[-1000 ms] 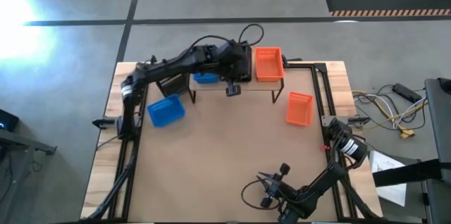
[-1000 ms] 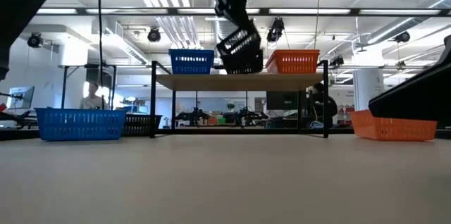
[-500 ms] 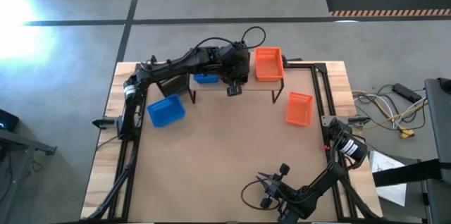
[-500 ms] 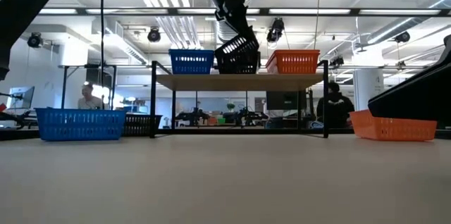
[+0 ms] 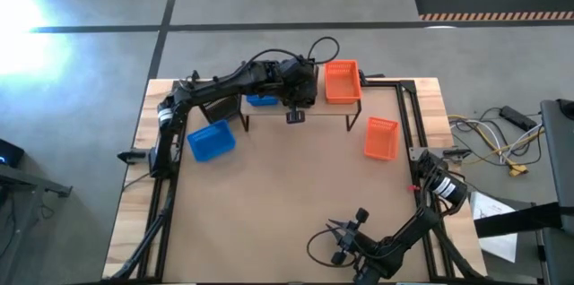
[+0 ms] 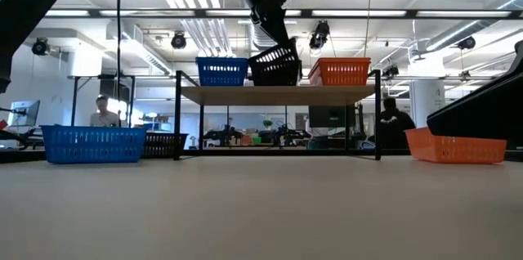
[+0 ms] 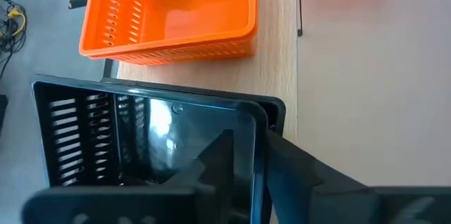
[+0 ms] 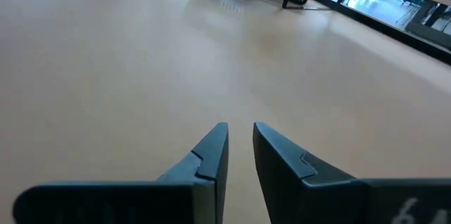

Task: Stack baskets on shelf by color
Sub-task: Stack the bottom black basket on the black basket on the shelf, then stack the orange basket on the orange basket on the shelf

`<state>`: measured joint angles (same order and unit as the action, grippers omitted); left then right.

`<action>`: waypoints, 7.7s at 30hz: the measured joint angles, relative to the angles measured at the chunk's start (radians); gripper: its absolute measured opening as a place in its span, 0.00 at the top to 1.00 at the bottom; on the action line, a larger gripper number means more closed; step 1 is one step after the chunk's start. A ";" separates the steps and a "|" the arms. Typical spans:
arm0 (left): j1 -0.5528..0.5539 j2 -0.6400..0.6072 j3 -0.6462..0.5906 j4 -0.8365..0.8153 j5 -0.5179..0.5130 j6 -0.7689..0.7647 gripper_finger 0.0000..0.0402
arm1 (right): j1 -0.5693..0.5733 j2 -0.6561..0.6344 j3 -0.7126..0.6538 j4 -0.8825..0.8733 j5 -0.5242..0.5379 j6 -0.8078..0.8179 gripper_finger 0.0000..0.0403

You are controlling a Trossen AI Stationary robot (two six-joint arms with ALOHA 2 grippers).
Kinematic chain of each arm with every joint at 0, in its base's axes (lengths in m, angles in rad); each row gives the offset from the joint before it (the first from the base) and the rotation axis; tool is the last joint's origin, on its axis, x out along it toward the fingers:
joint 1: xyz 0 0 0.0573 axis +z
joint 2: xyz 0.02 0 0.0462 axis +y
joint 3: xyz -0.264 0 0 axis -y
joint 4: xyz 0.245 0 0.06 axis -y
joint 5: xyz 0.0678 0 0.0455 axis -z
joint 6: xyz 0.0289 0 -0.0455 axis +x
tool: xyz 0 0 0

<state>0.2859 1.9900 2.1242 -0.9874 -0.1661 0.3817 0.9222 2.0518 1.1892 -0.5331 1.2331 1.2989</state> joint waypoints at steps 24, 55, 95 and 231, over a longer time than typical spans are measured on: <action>-0.002 -0.019 -0.011 -0.044 -0.010 0.048 0.83 | 0.000 0.000 0.000 0.002 -0.001 0.002 0.85; -0.066 -0.021 -0.033 -0.055 -0.109 0.202 0.64 | 0.000 -0.001 -0.002 0.019 -0.001 -0.008 0.86; 0.019 -0.042 -0.122 -0.040 0.085 -0.033 0.97 | 0.000 -0.001 -0.003 0.027 0.000 -0.019 0.86; -0.706 -0.747 -1.641 1.563 -0.045 -0.455 0.68 | -1.231 -0.639 0.484 -0.626 -0.823 -1.659 0.98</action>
<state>-0.4198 1.2434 0.4835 0.5751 -0.2108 -0.0738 -0.3084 1.4124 1.6733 -1.1588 0.4103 -0.3603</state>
